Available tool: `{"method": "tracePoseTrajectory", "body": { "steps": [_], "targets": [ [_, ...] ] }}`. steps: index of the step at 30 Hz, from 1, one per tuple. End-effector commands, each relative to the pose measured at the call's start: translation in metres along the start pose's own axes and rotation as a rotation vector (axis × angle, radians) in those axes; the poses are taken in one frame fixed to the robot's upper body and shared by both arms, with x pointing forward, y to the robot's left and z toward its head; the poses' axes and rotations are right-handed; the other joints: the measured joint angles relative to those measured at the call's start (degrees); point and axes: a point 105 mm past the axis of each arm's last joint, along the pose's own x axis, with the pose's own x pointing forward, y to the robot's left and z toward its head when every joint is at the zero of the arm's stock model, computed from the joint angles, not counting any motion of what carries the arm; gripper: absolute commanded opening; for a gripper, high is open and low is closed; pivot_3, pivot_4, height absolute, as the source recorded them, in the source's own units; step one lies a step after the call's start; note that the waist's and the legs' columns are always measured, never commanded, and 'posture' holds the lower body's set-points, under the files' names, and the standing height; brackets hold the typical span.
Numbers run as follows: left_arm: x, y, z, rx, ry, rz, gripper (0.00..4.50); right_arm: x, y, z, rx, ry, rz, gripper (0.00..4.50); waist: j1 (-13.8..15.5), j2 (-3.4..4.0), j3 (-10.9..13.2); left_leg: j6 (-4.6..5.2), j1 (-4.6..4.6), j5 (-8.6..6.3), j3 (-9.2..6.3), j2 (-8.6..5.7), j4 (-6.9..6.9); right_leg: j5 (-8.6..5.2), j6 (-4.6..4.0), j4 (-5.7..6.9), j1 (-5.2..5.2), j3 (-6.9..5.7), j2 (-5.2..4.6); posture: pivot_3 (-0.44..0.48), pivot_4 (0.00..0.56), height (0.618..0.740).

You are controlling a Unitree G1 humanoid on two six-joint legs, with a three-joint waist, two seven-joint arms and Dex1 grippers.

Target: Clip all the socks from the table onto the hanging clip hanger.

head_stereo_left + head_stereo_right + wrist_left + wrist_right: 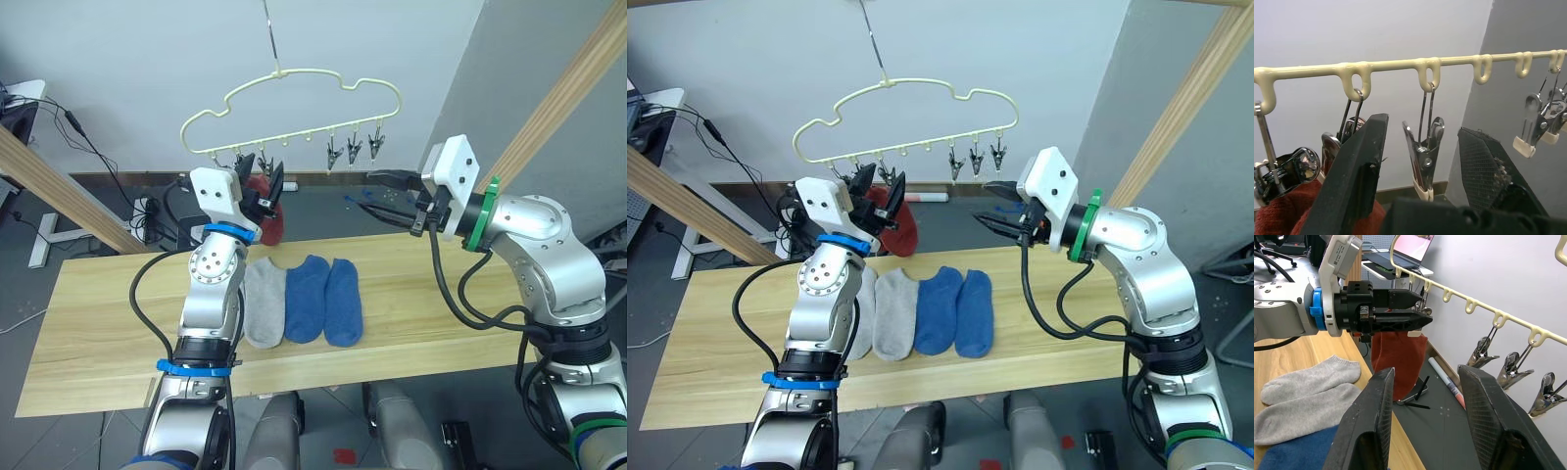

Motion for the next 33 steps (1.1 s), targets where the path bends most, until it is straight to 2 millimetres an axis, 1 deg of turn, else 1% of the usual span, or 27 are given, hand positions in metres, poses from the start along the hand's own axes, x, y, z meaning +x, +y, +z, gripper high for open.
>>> {"method": "tracePoseTrajectory", "body": {
  "steps": [1,8,17,20,26,33],
  "targets": [
    [0.0035,0.0,0.017,-0.003,-0.059,0.014,2.57,-0.0036,-0.0042,0.0134,-0.044,-0.039,-0.016,2.12,0.0,0.0,0.0,0.0,0.0,0.0,0.0,0.0,0.0,0.0,0.0,0.0,0.0,0.0,0.0,-0.097,0.314,0.74],
    [0.0064,0.0014,0.0176,-0.001,-0.049,0.042,2.57,-0.0049,-0.0049,0.0122,-0.042,-0.035,-0.017,2.12,0.0,0.0,0.0,0.0,0.0,0.0,0.0,0.0,0.0,0.0,0.0,0.0,0.0,0.0,0.0,-0.096,0.313,0.74],
    [0.0053,-0.0053,0.0254,0.006,-0.055,0.087,2.57,-0.0058,-0.0029,0.0099,-0.038,-0.029,-0.009,2.12,0.0,-0.02,0.0,0.0,0.0,0.01,0.01,0.0,0.0,0.0,0.0,0.0,0.0,0.0,0.0,-0.094,0.311,0.74],
    [0.004,-0.0073,0.0252,0.005,-0.051,0.089,2.57,-0.0058,-0.0028,0.0094,-0.036,-0.028,-0.01,2.12,0.0,-0.02,0.0,0.0,0.0,0.0,0.03,0.0,0.0,0.0,0.0,0.0,0.0,0.0,0.0,-0.094,0.309,0.74],
    [0.0027,-0.0024,0.0191,0.025,-0.017,0.12,2.57,-0.0065,-0.0023,0.0086,-0.029,-0.024,-0.008,2.12,0.0,-0.02,0.0,0.0,0.0,0.01,0.22,0.0,0.01,0.0,0.0,0.0,0.0,0.01,0.0,-0.097,0.307,0.74],
    [0.0066,-0.0049,0.0174,0.02,-0.006,0.103,2.57,-0.008,-0.0037,0.0082,-0.025,-0.021,-0.015,2.12,0.0,-0.02,0.0,0.0,0.0,0.01,0.27,0.01,0.01,0.0,0.0,0.0,0.0,0.01,0.0,-0.098,0.306,0.74]
  ]
}}
